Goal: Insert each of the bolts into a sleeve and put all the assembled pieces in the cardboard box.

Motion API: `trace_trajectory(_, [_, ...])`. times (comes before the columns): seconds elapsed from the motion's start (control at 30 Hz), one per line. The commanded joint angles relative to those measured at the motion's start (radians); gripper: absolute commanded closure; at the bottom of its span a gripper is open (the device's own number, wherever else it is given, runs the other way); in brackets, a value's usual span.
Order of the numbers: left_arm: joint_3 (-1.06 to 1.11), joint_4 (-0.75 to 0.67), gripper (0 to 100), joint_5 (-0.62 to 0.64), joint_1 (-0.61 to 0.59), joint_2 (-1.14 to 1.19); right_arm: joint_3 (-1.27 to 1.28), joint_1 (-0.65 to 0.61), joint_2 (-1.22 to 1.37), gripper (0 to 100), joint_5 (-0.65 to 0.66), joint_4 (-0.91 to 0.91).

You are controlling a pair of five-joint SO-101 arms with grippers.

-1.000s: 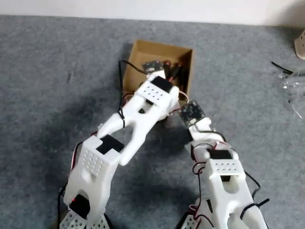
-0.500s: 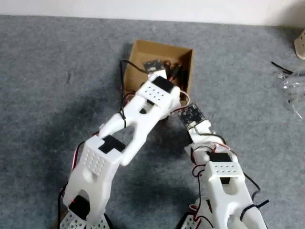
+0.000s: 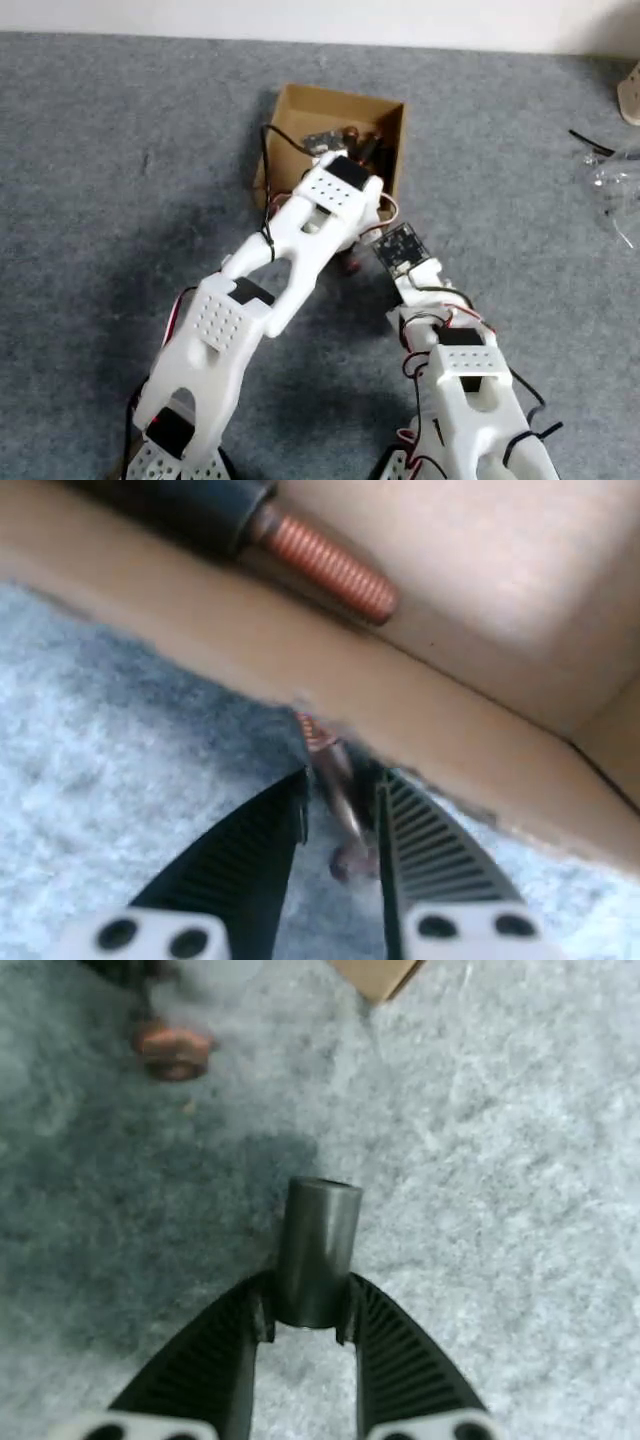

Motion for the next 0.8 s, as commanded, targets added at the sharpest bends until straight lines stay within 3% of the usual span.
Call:
trace_trajectory(0.0, [-0.01,0.037,96,0.014,-0.005,0.001,-0.005,0.01,-0.03,99.4,-0.009,-0.033])
trace_trajectory(0.03, [-0.01,0.037,100,0.014,-0.007,0.001,-0.004,0.01,-0.03,99.4,-0.009,-0.033])
trace_trajectory(0.27, [-0.012,0.129,100,0.008,0.015,-0.005,-0.004,0.012,-0.03,99.4,-0.006,-0.038])
trace_trajectory(0.5, [-0.001,0.256,100,-0.153,0.058,-0.11,-0.001,0.013,-0.021,99.4,-0.006,-0.081])
trace_trajectory(0.63, [0.133,0.256,100,-0.384,0.058,-0.26,0.001,0.013,-0.021,99.4,-0.006,-0.079])
trace_trajectory(0.77, [0.278,0.256,100,-0.776,0.053,-0.435,0.001,0.013,-0.021,99.4,-0.006,-0.082])
